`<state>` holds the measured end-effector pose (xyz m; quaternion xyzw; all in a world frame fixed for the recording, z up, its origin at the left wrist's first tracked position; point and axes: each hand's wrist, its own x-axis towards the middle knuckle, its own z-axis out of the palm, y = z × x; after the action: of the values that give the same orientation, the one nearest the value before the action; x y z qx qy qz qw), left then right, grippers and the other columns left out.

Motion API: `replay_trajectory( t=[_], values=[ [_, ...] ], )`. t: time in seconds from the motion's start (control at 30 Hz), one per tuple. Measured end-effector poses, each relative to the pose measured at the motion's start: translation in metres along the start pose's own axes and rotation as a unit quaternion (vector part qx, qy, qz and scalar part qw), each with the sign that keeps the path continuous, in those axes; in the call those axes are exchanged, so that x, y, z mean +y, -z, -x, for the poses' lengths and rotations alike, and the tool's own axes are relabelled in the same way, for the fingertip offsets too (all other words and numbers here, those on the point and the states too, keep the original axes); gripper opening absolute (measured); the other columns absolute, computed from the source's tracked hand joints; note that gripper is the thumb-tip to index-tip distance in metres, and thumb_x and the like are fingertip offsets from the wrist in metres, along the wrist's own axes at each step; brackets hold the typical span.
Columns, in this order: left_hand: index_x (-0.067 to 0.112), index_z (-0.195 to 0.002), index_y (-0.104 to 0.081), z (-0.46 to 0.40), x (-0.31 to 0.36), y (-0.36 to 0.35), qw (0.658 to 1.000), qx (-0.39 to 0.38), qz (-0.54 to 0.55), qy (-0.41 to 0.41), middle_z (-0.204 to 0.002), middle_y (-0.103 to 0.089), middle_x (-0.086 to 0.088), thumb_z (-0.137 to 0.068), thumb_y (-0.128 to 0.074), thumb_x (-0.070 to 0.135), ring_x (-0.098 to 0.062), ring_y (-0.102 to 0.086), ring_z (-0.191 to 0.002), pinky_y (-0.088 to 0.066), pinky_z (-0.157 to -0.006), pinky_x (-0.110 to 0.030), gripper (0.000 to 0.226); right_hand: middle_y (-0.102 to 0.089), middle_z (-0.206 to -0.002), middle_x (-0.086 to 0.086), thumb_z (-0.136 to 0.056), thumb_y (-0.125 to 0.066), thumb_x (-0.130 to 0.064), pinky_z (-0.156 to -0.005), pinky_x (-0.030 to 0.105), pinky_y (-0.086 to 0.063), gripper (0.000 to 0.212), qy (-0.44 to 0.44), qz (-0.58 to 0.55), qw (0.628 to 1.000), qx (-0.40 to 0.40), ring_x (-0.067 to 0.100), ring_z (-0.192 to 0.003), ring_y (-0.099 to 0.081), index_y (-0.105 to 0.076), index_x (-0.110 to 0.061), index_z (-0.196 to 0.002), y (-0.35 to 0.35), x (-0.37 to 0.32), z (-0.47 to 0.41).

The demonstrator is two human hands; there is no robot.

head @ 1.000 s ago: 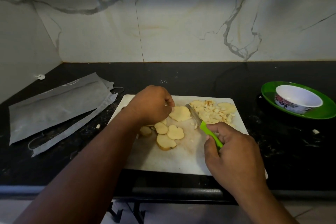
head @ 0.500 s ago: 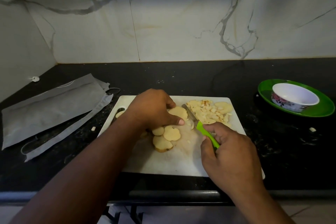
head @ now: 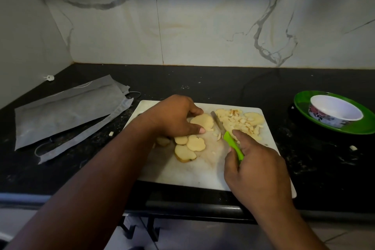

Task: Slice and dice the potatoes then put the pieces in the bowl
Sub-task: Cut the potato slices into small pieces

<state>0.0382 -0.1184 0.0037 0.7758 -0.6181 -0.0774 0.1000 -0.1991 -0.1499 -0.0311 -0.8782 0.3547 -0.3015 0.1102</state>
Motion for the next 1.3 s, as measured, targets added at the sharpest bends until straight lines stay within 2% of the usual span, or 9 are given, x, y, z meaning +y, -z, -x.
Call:
replay_trajectory(
  t=[0.13, 0.27, 0.37, 0.43, 0.53, 0.7, 0.93, 1.1, 1.3],
  values=[
    [0.026, -0.14, -0.065, 0.001, 0.001, 0.0, 1.0, 0.012, 0.022, 0.004, -0.129, -0.066, 0.007, -0.089, -0.076, 0.052, -0.01, -0.061, -0.112, -0.052, -0.1, -0.033, 0.058, -0.074, -0.082, -0.005, -0.082, -0.07, -0.026, -0.058, 0.02, -0.037, 0.039, 0.013, 0.042, 0.999, 0.006, 0.015, -0.066, -0.067, -0.071, -0.02, -0.121, -0.002, -0.004, 0.001],
    [0.025, -0.134, -0.07, -0.001, 0.005, -0.003, 0.996, 0.032, 0.07, 0.04, -0.128, -0.07, 0.009, -0.085, -0.083, 0.045, -0.003, -0.06, -0.102, -0.048, -0.091, -0.023, 0.055, -0.075, -0.083, -0.003, -0.08, -0.073, -0.021, -0.058, 0.019, -0.04, 0.037, 0.017, 0.038, 0.999, 0.022, 0.014, -0.064, -0.068, -0.073, -0.016, -0.117, -0.004, -0.005, 0.0],
    [0.023, -0.131, -0.072, -0.002, 0.008, -0.005, 0.988, 0.041, 0.124, 0.082, -0.128, -0.072, 0.009, -0.082, -0.088, 0.037, -0.004, -0.064, -0.105, -0.052, -0.096, -0.025, 0.053, -0.074, -0.077, -0.004, -0.077, -0.075, -0.021, -0.056, 0.018, -0.038, 0.036, 0.025, 0.054, 0.998, 0.032, 0.014, -0.059, -0.066, -0.075, -0.017, -0.112, -0.007, -0.009, -0.005],
    [0.023, -0.13, -0.073, -0.002, 0.009, -0.006, 0.985, 0.04, 0.135, 0.097, -0.128, -0.072, 0.008, -0.081, -0.089, 0.035, -0.007, -0.066, -0.108, -0.053, -0.099, -0.028, 0.053, -0.074, -0.076, -0.004, -0.076, -0.074, -0.021, -0.053, 0.022, -0.045, 0.036, 0.022, 0.06, 0.997, 0.03, 0.015, -0.059, -0.066, -0.075, -0.018, -0.112, -0.007, -0.013, -0.009],
    [0.023, -0.128, -0.074, -0.005, 0.01, -0.007, 0.984, 0.038, 0.135, 0.109, -0.128, -0.072, 0.009, -0.079, -0.09, 0.035, -0.008, -0.066, -0.108, -0.055, -0.102, -0.033, 0.053, -0.074, -0.079, -0.004, -0.079, -0.07, -0.024, -0.055, 0.025, -0.049, 0.036, 0.015, 0.068, 0.997, 0.014, 0.017, -0.064, -0.067, -0.074, -0.021, -0.114, -0.009, -0.018, -0.012],
    [0.024, -0.125, -0.076, -0.009, 0.011, -0.006, 0.983, 0.032, 0.126, 0.128, -0.129, -0.072, 0.007, -0.077, -0.091, 0.038, -0.013, -0.066, -0.112, -0.055, -0.103, -0.039, 0.052, -0.07, -0.069, -0.004, -0.076, -0.072, -0.022, -0.051, 0.02, -0.036, 0.033, 0.019, 0.063, 0.997, 0.033, 0.014, -0.055, -0.062, -0.076, -0.018, -0.109, -0.014, -0.02, -0.012],
    [0.023, -0.125, -0.075, -0.011, 0.014, -0.007, 0.985, 0.03, 0.111, 0.131, -0.126, -0.073, 0.006, -0.08, -0.089, 0.038, -0.013, -0.066, -0.109, -0.056, -0.1, -0.039, 0.05, -0.068, -0.064, -0.004, -0.073, -0.076, -0.023, -0.049, 0.018, -0.03, 0.027, 0.022, 0.086, 0.996, 0.025, 0.014, -0.049, -0.059, -0.076, -0.017, -0.099, -0.019, -0.028, -0.012],
    [0.022, -0.114, -0.08, -0.018, 0.013, -0.008, 0.986, 0.018, 0.091, 0.142, -0.112, -0.076, 0.004, -0.079, -0.088, 0.043, -0.013, -0.068, -0.099, -0.058, -0.094, -0.038, 0.042, -0.069, -0.073, -0.003, -0.085, -0.062, -0.027, -0.052, 0.023, -0.035, 0.03, 0.018, 0.099, 0.995, -0.018, 0.017, -0.059, -0.061, -0.071, -0.023, -0.112, -0.018, -0.033, -0.007],
    [0.023, -0.113, -0.08, -0.025, 0.012, -0.012, 0.987, 0.032, 0.069, 0.139, -0.105, -0.077, 0.006, -0.081, -0.085, 0.042, -0.013, -0.069, -0.094, -0.06, -0.091, -0.038, 0.037, -0.06, -0.054, -0.003, -0.068, -0.075, -0.018, -0.041, 0.02, -0.032, 0.03, 0.005, 0.114, 0.993, -0.011, 0.016, -0.04, -0.051, -0.075, -0.015, -0.098, -0.013, -0.028, 0.015]
  ],
)
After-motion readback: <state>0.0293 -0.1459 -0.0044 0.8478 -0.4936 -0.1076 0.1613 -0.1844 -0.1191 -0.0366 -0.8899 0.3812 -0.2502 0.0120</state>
